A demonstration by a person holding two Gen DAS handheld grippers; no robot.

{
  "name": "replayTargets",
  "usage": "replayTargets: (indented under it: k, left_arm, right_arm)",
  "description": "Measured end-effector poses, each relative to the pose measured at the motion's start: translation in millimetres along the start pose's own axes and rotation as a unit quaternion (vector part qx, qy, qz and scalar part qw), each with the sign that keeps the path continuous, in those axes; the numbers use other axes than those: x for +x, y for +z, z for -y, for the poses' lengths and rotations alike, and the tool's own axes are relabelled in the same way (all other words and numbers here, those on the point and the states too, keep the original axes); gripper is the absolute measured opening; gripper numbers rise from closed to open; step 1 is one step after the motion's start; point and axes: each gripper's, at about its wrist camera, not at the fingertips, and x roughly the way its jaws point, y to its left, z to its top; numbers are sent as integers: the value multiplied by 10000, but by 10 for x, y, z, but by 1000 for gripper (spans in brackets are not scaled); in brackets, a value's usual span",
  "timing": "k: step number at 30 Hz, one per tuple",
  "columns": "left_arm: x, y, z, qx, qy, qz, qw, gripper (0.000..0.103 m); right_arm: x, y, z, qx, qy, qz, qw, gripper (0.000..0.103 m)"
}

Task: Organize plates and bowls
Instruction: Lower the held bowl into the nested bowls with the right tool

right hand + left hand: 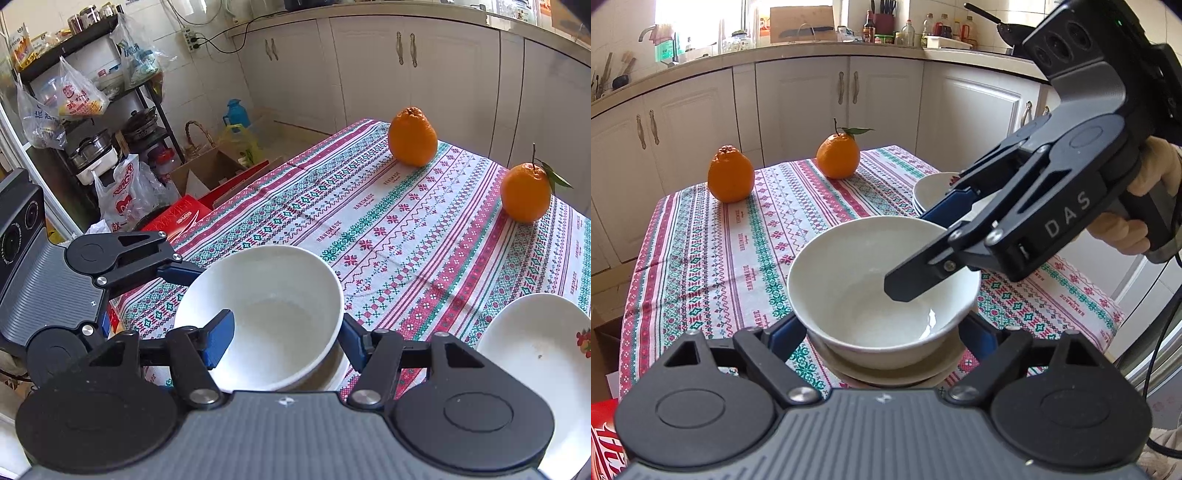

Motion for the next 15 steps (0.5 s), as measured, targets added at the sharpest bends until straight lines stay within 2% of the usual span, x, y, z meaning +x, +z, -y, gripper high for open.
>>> replayTargets:
  k: [3,6,8,10,15]
  left_arm:
    - [6,-12,-38,-69,-179,-23,9998,99]
    - [-20,-16,-39,-30,-187,23,9998,99]
    - [-51,-10,-39,-8,-186,52,9998,99]
    - [-80,-11,-41,18,-186,70,9998,99]
    - [-145,-46,-29,59,-198,92,9997,99]
  right_arm:
    - [5,-9,3,-14,-64,-20,10000,67]
    - [-8,-16,10,14,-41,7,10000,72]
    - [-19,-18,-4,-19,-102,32,9999,81]
    - [-21,-33,-13,-57,-181,39,9998,84]
    - [-57,-117,19,-36,-398,28,9992,87]
